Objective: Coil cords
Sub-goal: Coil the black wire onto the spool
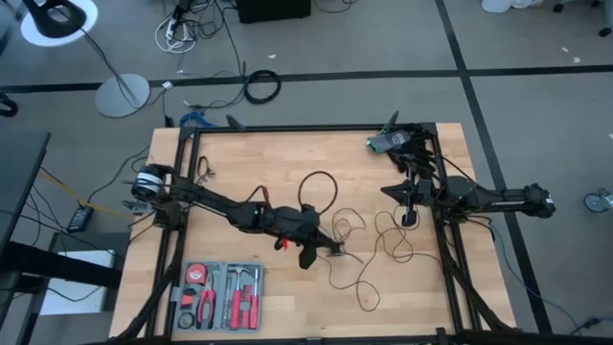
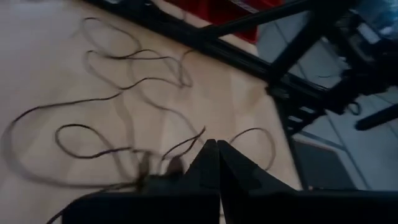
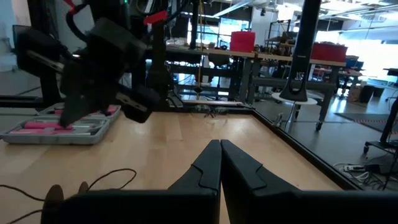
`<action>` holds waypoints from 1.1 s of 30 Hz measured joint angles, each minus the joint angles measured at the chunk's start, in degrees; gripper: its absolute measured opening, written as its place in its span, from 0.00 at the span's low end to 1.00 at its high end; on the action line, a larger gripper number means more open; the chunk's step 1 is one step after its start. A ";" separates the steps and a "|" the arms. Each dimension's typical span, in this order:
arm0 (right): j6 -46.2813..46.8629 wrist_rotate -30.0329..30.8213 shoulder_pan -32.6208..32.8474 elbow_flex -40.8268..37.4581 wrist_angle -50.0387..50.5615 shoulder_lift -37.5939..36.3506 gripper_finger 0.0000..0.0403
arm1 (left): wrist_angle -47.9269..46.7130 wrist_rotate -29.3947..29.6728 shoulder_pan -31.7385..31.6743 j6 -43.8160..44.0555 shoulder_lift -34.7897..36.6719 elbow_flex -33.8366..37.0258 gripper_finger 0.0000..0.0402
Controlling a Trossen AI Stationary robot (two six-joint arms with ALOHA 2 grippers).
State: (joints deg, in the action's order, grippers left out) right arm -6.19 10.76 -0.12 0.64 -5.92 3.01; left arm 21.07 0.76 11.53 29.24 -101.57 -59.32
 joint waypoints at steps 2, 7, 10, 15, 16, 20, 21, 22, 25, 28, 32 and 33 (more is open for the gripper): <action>0.00 0.02 -0.02 0.00 -0.01 0.00 0.02 | -0.03 1.93 0.04 1.15 0.63 1.84 0.00; 0.00 0.02 -0.01 0.01 -0.01 0.00 0.02 | 0.35 2.57 0.17 3.53 0.12 4.12 0.00; 0.00 0.02 -0.02 0.00 -0.01 0.00 0.02 | -0.27 2.25 0.20 3.94 -0.01 4.47 0.00; 0.01 0.00 0.00 -0.01 -0.01 -0.02 0.02 | 3.04 2.11 0.20 3.88 -0.01 4.43 0.00; -0.01 0.00 -0.02 -0.01 0.01 0.00 0.02 | 4.14 2.09 0.20 3.85 -0.01 4.40 0.00; 0.01 0.02 0.00 0.00 0.01 0.00 0.02 | 4.75 1.89 0.20 0.83 -0.01 4.32 0.01; 0.00 0.02 -0.01 0.00 -0.01 0.00 0.02 | 4.72 1.41 0.20 0.29 -0.03 4.34 0.02; 0.01 0.01 0.00 0.00 0.00 -0.01 0.02 | 4.84 0.75 0.20 -0.39 -0.03 4.34 0.03; 0.01 0.00 0.00 -0.01 0.01 0.00 0.02 | 4.70 -0.34 0.35 -0.77 -0.03 4.33 0.11; -0.01 0.02 0.00 0.00 0.01 0.00 0.02 | 4.89 -0.38 0.62 -3.14 -0.03 4.34 0.19; 0.01 0.01 -0.01 -0.01 0.01 -0.01 0.02 | 4.97 1.42 1.31 -5.12 -0.49 4.32 0.25; -0.01 0.01 -0.02 0.01 -0.01 -0.02 0.02 | 5.35 1.90 1.40 -5.17 -1.01 4.30 0.25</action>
State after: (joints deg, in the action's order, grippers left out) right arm -6.20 10.77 -0.14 0.64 -5.93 2.98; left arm 26.42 2.66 12.93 24.08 -102.58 -55.02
